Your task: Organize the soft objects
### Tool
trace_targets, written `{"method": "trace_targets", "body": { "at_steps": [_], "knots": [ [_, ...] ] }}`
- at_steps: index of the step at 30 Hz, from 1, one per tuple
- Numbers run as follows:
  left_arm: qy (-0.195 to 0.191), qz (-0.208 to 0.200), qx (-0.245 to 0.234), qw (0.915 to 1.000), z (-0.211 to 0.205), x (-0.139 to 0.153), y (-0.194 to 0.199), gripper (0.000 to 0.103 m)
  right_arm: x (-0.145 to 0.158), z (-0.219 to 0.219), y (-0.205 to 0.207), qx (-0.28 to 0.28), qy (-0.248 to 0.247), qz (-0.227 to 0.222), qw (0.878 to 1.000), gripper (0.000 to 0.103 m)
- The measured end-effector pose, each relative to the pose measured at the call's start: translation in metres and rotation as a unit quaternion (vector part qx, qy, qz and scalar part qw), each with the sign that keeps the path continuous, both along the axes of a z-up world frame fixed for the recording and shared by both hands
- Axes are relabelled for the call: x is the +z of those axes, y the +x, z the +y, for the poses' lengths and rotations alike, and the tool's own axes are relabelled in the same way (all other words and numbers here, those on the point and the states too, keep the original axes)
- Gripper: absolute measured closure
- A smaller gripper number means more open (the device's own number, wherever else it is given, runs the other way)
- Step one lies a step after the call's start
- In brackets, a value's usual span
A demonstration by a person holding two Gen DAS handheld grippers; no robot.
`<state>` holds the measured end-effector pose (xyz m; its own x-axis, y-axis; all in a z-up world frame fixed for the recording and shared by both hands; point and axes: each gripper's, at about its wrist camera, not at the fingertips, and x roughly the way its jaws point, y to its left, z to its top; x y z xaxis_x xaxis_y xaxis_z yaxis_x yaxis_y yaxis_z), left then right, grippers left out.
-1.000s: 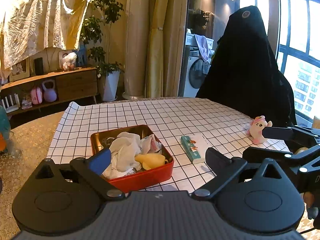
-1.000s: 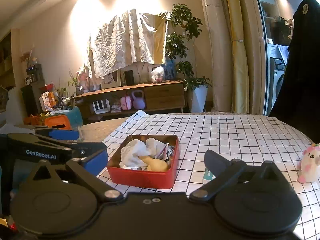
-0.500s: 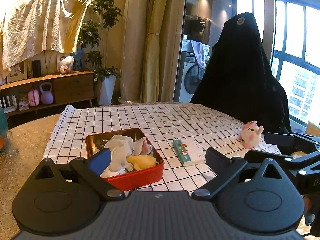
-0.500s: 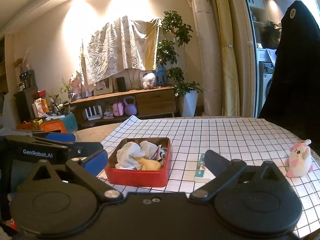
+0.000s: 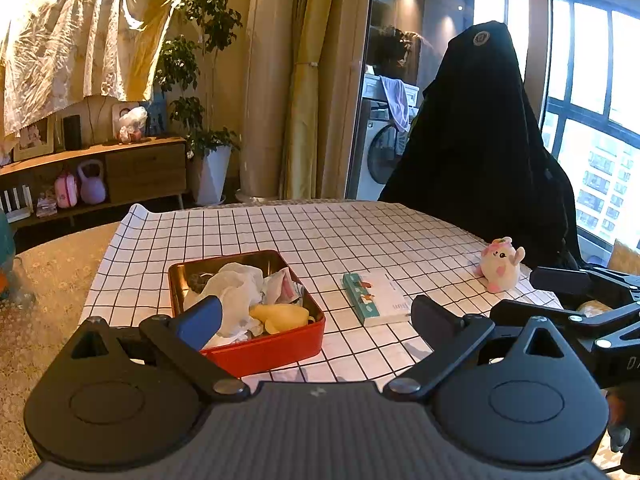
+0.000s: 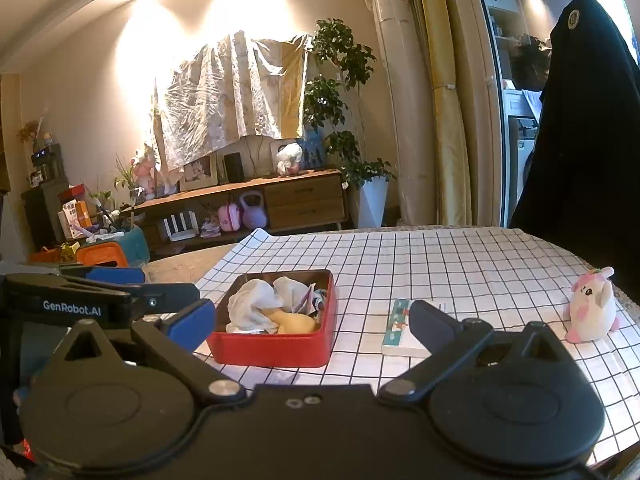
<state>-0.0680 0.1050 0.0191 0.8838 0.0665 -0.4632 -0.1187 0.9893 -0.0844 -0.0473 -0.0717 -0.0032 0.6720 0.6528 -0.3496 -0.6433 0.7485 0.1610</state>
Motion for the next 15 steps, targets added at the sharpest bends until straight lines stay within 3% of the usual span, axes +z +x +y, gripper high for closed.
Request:
{"method": "trace_targets", "body": {
  "at_steps": [15],
  "knots": [
    [0.006, 0.001, 0.003, 1.0000, -0.0009, -0.0009, -0.0009, 0.002, 0.0011, 0.0007, 0.0013, 0.001, 0.000, 0.002, 1.000, 0.000]
  ]
}}
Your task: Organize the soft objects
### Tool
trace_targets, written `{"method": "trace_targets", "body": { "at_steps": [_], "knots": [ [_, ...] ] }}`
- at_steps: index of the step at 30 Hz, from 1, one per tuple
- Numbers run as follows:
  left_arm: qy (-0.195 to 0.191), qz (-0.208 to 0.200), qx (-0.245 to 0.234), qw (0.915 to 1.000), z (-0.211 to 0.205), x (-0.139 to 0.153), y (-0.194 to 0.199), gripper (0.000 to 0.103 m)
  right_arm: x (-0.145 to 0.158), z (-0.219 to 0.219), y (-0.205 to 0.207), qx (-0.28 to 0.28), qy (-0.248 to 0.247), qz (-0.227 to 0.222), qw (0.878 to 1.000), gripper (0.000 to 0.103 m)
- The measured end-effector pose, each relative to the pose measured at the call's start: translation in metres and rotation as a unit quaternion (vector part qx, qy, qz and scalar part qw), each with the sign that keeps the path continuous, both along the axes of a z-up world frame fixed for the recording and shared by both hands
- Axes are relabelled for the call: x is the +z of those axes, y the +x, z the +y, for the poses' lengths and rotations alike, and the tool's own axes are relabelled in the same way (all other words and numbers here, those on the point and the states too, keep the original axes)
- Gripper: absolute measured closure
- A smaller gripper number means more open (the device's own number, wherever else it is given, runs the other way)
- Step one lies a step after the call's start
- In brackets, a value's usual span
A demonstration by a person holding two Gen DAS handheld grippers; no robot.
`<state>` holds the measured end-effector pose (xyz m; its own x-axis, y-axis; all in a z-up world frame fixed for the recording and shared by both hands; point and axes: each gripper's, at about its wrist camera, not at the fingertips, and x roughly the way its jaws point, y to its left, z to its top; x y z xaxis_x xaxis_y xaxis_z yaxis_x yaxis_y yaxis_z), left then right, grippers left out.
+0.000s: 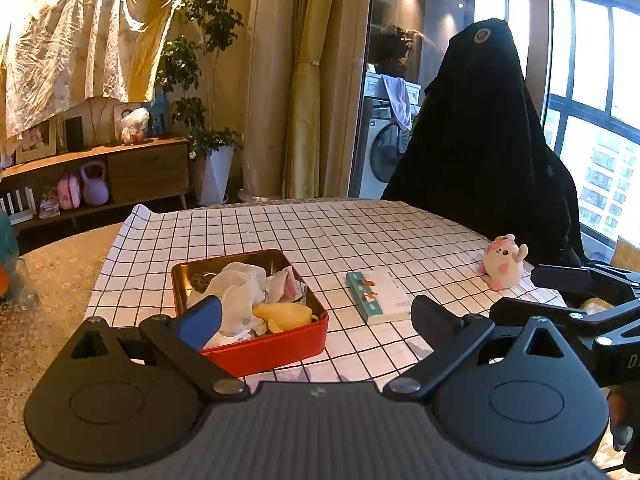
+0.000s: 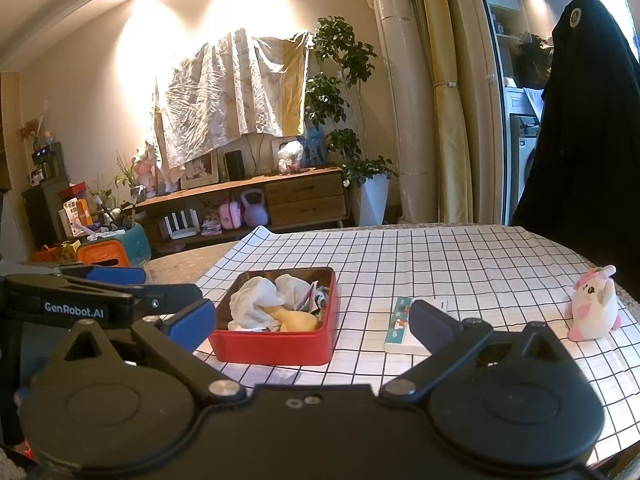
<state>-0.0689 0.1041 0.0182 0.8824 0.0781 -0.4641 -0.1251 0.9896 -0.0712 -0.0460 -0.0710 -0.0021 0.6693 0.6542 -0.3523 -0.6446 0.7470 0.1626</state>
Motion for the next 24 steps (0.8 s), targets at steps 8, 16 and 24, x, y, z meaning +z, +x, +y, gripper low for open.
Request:
{"method": "trace_targets", "body": {
  "at_steps": [8, 16, 24],
  "knots": [
    [0.006, 0.002, 0.003, 1.0000, -0.0021, -0.0006, 0.0004, 0.002, 0.0002, 0.0003, -0.0001, 0.000, 0.000, 0.000, 1.000, 0.000],
    [0.000, 0.005, 0.002, 1.0000, -0.0008, -0.0018, 0.0003, 0.002, -0.0030, 0.0020, -0.0007, -0.004, 0.002, 0.005, 1.000, 0.000],
    [0.003, 0.006, 0.004, 1.0000, -0.0011, -0.0020, 0.0002, 0.001, -0.0045, 0.0033, -0.0010, -0.006, 0.002, 0.007, 1.000, 0.000]
  ]
}}
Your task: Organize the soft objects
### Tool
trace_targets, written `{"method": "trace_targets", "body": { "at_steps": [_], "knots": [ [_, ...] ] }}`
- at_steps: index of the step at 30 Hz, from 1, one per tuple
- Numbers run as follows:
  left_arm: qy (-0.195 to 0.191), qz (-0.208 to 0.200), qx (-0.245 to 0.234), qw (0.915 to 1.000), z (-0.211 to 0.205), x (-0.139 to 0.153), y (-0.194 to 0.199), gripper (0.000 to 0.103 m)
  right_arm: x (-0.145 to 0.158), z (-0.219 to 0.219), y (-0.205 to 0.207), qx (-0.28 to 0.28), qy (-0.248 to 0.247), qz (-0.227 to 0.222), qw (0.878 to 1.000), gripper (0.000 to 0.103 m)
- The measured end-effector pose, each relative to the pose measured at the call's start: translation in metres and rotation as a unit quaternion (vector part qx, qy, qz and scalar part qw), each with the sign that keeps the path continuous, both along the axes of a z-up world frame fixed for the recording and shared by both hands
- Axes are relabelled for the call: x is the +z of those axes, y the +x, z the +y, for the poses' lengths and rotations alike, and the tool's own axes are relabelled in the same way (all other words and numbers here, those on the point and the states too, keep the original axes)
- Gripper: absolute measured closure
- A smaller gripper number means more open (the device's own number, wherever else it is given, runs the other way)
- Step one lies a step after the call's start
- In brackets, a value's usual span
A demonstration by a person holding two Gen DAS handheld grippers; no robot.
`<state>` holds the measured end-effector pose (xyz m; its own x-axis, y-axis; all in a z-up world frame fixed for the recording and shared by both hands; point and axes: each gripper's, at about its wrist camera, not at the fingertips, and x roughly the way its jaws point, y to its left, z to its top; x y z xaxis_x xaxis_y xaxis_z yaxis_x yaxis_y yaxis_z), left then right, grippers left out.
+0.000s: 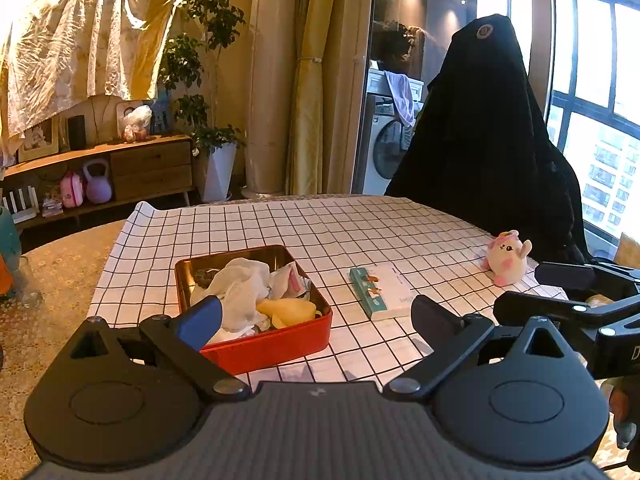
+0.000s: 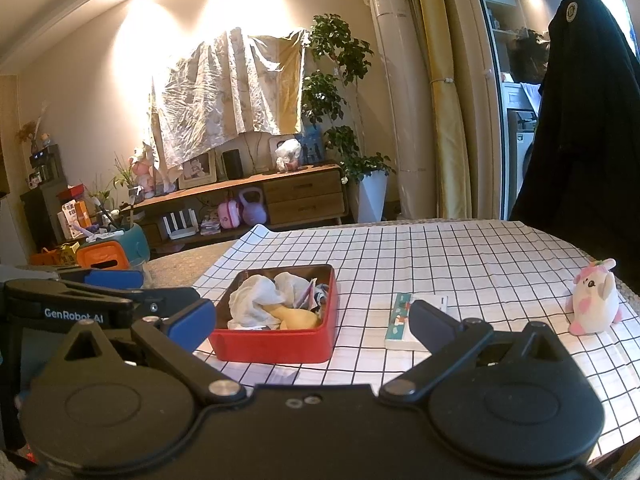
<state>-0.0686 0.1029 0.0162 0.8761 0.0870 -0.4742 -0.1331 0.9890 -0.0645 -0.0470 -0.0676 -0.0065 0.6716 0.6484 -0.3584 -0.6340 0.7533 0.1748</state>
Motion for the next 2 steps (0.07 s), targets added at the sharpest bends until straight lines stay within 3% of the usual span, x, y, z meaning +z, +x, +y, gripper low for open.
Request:
{"method": "trace_targets", "body": {
  "at_steps": [2],
  "knots": [
    [0.001, 0.000, -0.001, 1.0000, -0.0005, 0.0001, -0.0001, 0.001, -0.0001, -0.0005, -0.0002, -0.003, 0.000, 0.000, 1.000, 0.000]
  ]
}}
